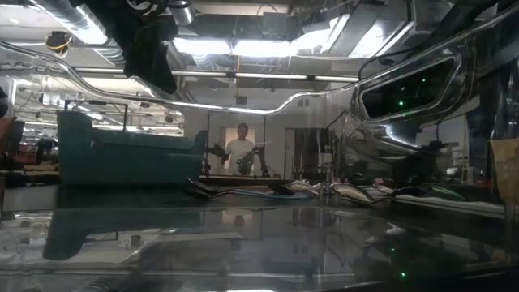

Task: Sort silverware by color (type)
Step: Put the purple spoon into the yellow bin

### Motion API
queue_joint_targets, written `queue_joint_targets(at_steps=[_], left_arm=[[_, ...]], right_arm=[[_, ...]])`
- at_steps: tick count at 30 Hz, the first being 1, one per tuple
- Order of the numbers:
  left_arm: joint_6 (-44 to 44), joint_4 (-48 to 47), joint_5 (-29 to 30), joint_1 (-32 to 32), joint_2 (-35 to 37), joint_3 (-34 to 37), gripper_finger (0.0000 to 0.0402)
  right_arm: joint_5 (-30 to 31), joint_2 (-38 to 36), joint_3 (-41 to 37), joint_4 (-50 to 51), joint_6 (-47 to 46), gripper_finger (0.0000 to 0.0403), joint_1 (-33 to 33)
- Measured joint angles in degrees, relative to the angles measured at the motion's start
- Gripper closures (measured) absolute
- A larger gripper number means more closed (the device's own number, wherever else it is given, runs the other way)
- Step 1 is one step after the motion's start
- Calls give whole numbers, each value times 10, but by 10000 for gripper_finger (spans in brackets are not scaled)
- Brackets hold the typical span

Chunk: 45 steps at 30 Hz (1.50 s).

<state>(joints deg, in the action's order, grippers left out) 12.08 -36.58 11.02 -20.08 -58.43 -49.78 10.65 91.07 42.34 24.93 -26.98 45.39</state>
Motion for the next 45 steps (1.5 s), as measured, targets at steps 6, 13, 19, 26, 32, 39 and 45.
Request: queue_joint_targets(at_steps=[6,13,19,26,32,39,45], left_arm=[[0,0,0,0,0,0,324],[0,0,0,0,0,0,324],[0,0,0,0,0,0,324],[0,0,0,0,0,0,324],[0,0,0,0,0,0,324],[0,0,0,0,0,0,324],[0,1,0,0,0,0,324]], right_arm=[[-4,1,0,-3,1,339,-1],[-4,1,-1,-3,2,398,-1],[-3,1,-1,-2,2,394,-1],[-3,1,-1,-1,2,399,0],[-6,-4,7,7,12,401,0],[-12,-53,10,21,19,402,1],[-35,-113,10,72,19,402,0]])
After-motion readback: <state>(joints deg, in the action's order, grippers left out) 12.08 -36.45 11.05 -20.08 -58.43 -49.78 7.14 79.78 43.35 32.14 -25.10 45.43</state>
